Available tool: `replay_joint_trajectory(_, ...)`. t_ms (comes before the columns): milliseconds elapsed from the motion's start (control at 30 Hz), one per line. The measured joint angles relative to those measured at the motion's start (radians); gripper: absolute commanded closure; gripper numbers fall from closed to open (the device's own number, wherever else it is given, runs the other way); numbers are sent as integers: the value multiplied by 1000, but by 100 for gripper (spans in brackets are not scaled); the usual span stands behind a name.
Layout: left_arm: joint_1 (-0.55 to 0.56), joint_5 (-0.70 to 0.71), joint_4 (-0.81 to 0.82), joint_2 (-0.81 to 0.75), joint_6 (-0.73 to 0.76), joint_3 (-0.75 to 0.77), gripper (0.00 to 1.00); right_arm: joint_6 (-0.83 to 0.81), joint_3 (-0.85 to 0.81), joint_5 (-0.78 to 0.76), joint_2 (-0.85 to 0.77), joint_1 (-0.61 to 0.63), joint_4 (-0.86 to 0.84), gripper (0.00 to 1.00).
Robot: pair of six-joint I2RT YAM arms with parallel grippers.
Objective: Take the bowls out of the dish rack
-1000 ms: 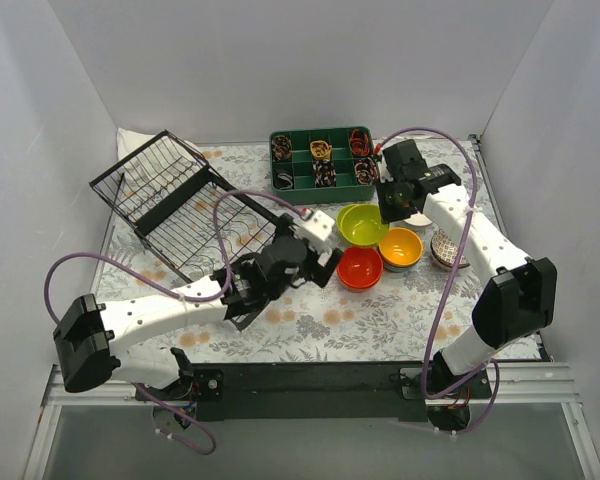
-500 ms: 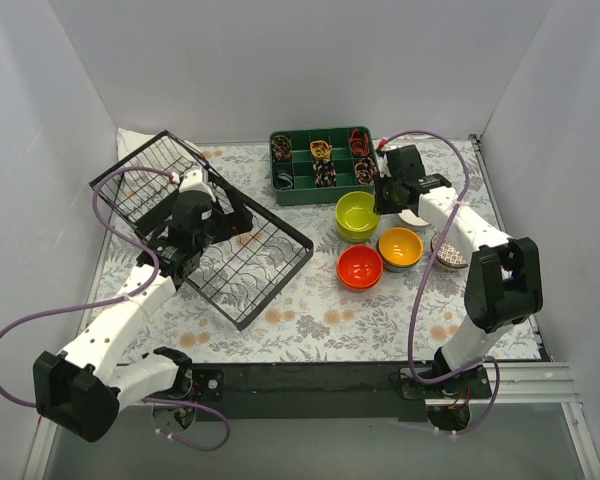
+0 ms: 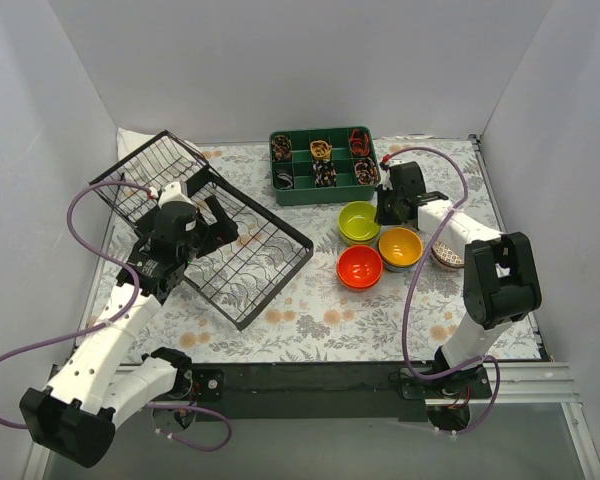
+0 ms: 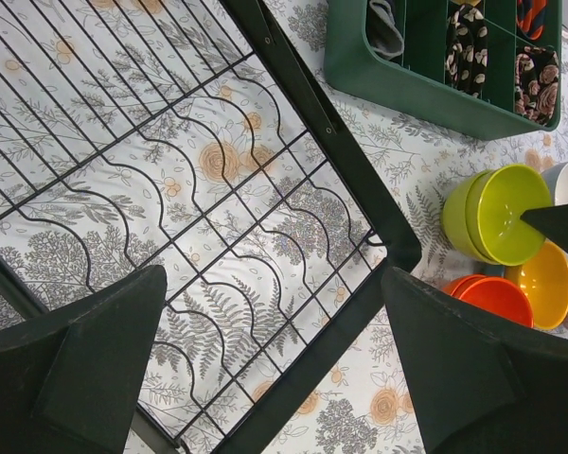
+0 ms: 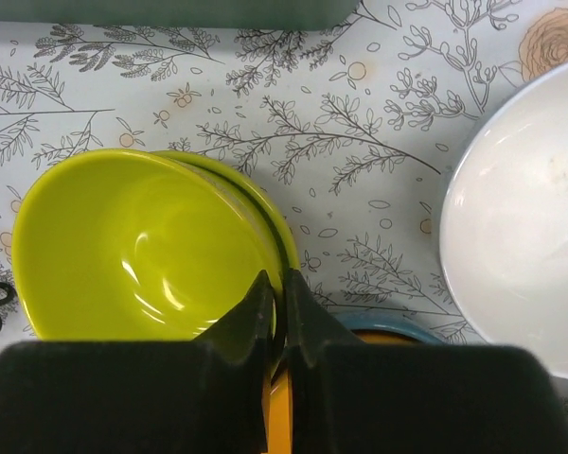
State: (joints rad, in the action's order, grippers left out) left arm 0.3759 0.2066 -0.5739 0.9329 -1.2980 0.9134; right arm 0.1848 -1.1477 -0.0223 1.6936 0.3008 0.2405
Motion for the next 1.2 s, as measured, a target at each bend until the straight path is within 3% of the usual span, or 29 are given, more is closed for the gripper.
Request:
replay_joint_trajectory(33, 0, 4, -9, -8, 0, 2, 2, 0, 4, 0, 0, 0, -9, 80)
replay_joint_trajectory(133, 0, 12, -32, -26, 0, 14, 2, 3, 17, 4, 0, 0, -39, 54)
replay_joint_trajectory(233, 0, 15, -49, -48, 0, 22, 2, 1, 19, 7, 0, 0, -55, 34)
replay_joint_trajectory(400, 0, 26, -83, -92, 1, 45, 2, -3, 19, -5, -40, 0, -57, 15)
replay_joint_trajectory(533, 0, 51, -118, -137, 7, 70, 2, -6, 20, -66, -171, 0, -54, 1)
replay_joint_trajectory(900, 0, 147, -214, -333, 41, 135, 2, -61, 40, -346, -654, -3, 3, 1)
replay_joint_trajectory(1200, 0, 194, -252, -478, 86, 171, 2, -93, 129, -430, -1107, -6, 110, 2)
